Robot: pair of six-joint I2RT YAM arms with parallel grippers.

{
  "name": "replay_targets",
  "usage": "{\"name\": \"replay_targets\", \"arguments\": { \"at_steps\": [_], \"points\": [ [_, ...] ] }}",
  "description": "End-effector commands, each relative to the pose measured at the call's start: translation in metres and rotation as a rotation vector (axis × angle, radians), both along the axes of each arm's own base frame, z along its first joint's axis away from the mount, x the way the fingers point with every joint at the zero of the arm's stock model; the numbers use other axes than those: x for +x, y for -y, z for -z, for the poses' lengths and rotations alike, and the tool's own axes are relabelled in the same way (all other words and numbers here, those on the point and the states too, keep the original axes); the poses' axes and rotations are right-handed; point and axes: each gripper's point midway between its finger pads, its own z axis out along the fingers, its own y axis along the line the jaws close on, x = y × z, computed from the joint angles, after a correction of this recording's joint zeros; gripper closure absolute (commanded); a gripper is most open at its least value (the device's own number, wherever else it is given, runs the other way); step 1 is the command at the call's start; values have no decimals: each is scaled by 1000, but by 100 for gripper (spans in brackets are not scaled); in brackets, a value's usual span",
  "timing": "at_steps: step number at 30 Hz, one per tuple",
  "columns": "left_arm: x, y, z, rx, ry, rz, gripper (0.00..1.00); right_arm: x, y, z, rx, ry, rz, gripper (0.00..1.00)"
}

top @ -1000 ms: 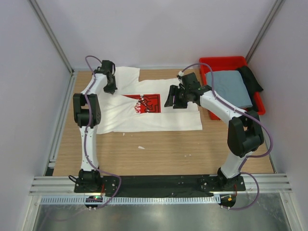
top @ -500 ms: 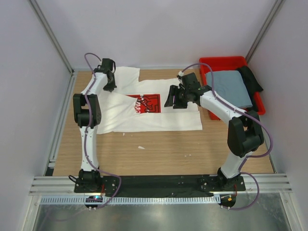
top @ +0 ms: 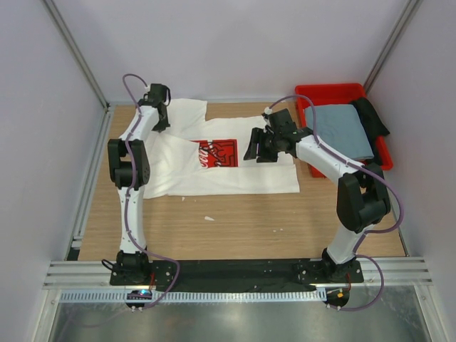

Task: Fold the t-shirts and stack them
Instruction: Fold the tshirt

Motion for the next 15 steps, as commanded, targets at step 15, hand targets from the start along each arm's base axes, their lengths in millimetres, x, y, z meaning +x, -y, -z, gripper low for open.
{"name": "replay_targets", "arguments": {
  "at_steps": [15],
  "points": [
    [20, -1, -38, 21, 98, 7, 90, 1, -3, -5, 25, 16, 3, 40]
  ]
}}
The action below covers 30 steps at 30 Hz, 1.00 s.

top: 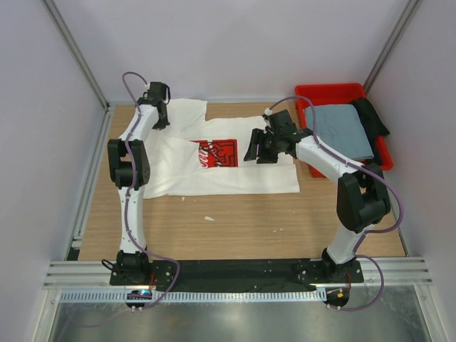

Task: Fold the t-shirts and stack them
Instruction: Fold the tshirt

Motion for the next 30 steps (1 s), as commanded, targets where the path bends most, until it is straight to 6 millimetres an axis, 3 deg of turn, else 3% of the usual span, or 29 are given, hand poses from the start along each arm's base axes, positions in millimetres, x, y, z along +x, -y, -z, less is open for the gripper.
{"name": "replay_targets", "arguments": {
  "at_steps": [1, 2, 3, 5, 6, 8, 9, 10, 13, 14, 15, 16, 17, 21, 25, 30],
  "points": [
    [15, -3, -35, 23, 78, -19, 89, 3, -4, -7, 24, 24, -3, 40],
    [13, -8, -41, 40, 80, -44, 87, 3, -4, -7, 22, 25, -3, 40],
    [10, -11, -58, 43, 91, -84, 76, 4, -5, -6, 23, 23, -4, 40],
    [1, -25, -82, 87, 111, -159, 65, 5, -6, -1, 22, 10, -8, 40],
    [-10, -28, -105, 91, 124, -182, 61, 8, -8, -2, 26, 12, -10, 40],
    [-33, -40, -115, 98, 114, -261, 58, 5, -8, 10, 12, -28, -22, 40],
    [-50, -41, -140, 58, 140, -283, 58, 6, -9, 9, 6, -27, -32, 40],
    [-71, -40, -115, 26, 65, -303, 60, 5, -8, 13, -3, -37, -38, 40],
    [-110, -32, -114, -114, 33, -304, 71, -2, 0, 26, -61, -73, -65, 40],
    [-133, -27, -90, -154, -43, -316, 75, -8, 8, 35, -102, -111, -61, 40],
    [-148, -21, -88, -197, -62, -310, 81, -15, 13, 40, -136, -135, -76, 40],
    [-158, -19, -72, -205, -110, -315, 83, -15, 16, 43, -152, -132, -77, 40],
    [-181, -19, -60, -208, -158, -333, 84, -20, 24, 48, -193, -153, -70, 40],
    [-220, -27, -35, -292, -240, -427, 93, -35, 48, 61, -302, -194, -43, 40],
    [-234, -37, -18, -398, -267, -506, 99, -43, 64, 69, -336, -203, -3, 43],
    [-243, -39, -1, -427, -317, -570, 100, -43, 78, 80, -364, -222, 28, 58]
  ]
}}
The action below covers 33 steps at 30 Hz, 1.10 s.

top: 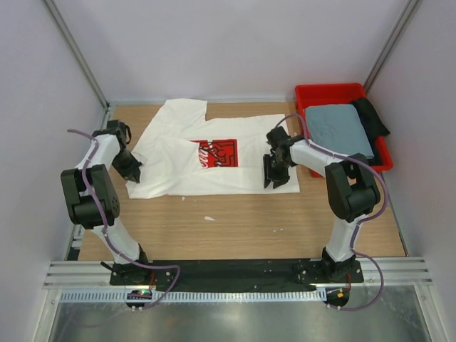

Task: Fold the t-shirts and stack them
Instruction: Fold the tshirt

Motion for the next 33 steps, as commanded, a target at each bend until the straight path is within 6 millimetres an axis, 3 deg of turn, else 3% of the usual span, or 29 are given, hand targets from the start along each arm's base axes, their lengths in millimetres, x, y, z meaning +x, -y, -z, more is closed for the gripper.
{"name": "replay_targets", "arguments": {
  "at_steps": [1, 7, 11, 16, 20, 25, 29, 31, 33],
  "points": [
    [2, 10, 4, -57, 19, -52, 100, 12, 14, -13, -35, 64, 29, 60],
    [-8, 8, 25, -80, -49, -98, 100, 19, 30, -11, -83, 79, 57, 62],
    [-19, -1, 39, -48, -101, -132, 100, 13, 48, 4, -145, 53, 82, 62],
    [-40, -31, 63, -17, -204, -213, 100, 7, 70, 24, -213, 37, 109, 62],
    [-49, -47, 71, 19, -247, -228, 100, 1, 85, 35, -274, 8, 129, 62],
    [-44, -54, 53, 56, -216, -205, 100, 4, 76, 17, -224, 19, 120, 62],
    [-39, -49, 19, 55, -126, -200, 98, 14, 53, -20, -125, 64, 122, 59],
    [-38, -44, 0, 57, -60, -201, 91, 17, 41, -37, -63, 77, 118, 56],
    [-32, -33, -15, 45, 4, -183, 89, 20, 40, -42, -56, 85, 126, 50]
  ]
}}
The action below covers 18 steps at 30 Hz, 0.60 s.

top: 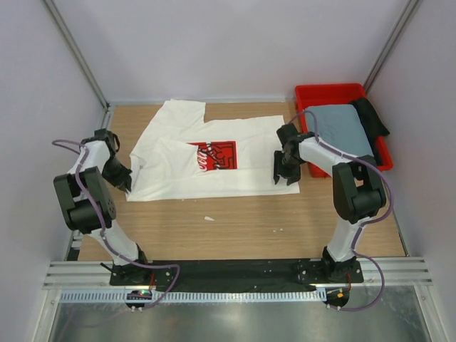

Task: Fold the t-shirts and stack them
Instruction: Fold the tshirt

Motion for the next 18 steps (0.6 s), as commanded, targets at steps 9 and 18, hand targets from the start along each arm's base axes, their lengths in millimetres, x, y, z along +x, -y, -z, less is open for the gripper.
{"name": "replay_targets", "arguments": {
  "at_steps": [9, 18],
  "points": [
    [46, 89, -15, -195, 208, 137, 83, 46, 4, -23, -45, 83, 25, 36],
    [8, 74, 40, -202, 46, 63, 85, 33, 17, 6, -98, 39, 22, 36]
  ]
}}
